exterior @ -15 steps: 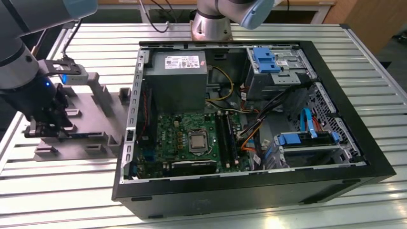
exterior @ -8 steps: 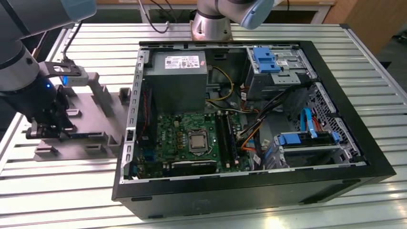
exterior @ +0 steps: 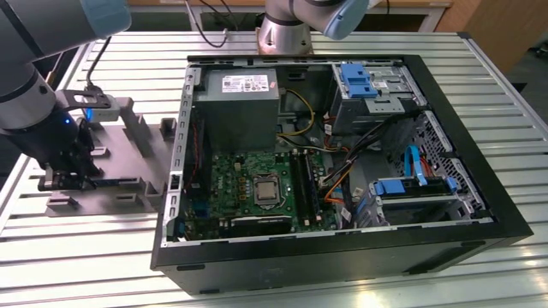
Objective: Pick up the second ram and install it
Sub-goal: 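Pick up the second ram and move it above second insertion slot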
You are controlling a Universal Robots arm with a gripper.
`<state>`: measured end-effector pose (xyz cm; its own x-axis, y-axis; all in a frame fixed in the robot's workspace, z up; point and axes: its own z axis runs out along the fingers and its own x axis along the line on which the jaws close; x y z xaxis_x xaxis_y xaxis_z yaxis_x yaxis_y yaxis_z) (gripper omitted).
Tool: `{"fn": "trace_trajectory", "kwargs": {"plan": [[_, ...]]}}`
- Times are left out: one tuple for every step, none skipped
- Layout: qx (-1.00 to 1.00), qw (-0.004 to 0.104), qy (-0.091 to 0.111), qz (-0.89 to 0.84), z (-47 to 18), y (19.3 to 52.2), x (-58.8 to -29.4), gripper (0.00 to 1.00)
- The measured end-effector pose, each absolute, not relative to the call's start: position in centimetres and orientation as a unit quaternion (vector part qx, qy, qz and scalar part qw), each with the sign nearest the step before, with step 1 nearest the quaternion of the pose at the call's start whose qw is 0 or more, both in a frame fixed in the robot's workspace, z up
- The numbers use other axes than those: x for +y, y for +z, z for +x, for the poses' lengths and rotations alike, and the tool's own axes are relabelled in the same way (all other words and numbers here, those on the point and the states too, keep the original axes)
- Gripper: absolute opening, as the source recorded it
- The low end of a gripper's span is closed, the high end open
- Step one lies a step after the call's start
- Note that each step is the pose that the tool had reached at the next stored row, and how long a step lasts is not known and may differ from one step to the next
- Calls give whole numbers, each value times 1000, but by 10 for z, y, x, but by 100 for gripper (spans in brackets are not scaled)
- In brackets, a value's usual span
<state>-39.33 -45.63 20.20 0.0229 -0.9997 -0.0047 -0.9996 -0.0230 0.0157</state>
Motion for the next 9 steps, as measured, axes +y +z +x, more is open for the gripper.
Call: {"fn": "trace_trajectory", "kwargs": {"plan": [[-699,4,-7,715,-393,201,-456,36],[-699,4,-7,715,-393,201,-455,36],[-699,4,-7,715,-393,200,-455,36],[-699,4,-7,715,-393,199,-454,36],[-699,4,-7,715,-393,199,-454,36],[-699,4,-7,715,-393,199,-454,36],[-699,4,-7,715,-393,199,-454,36],[-699,4,-7,715,-393,199,-454,36],[-699,4,-7,715,-393,199,-453,36]]}}
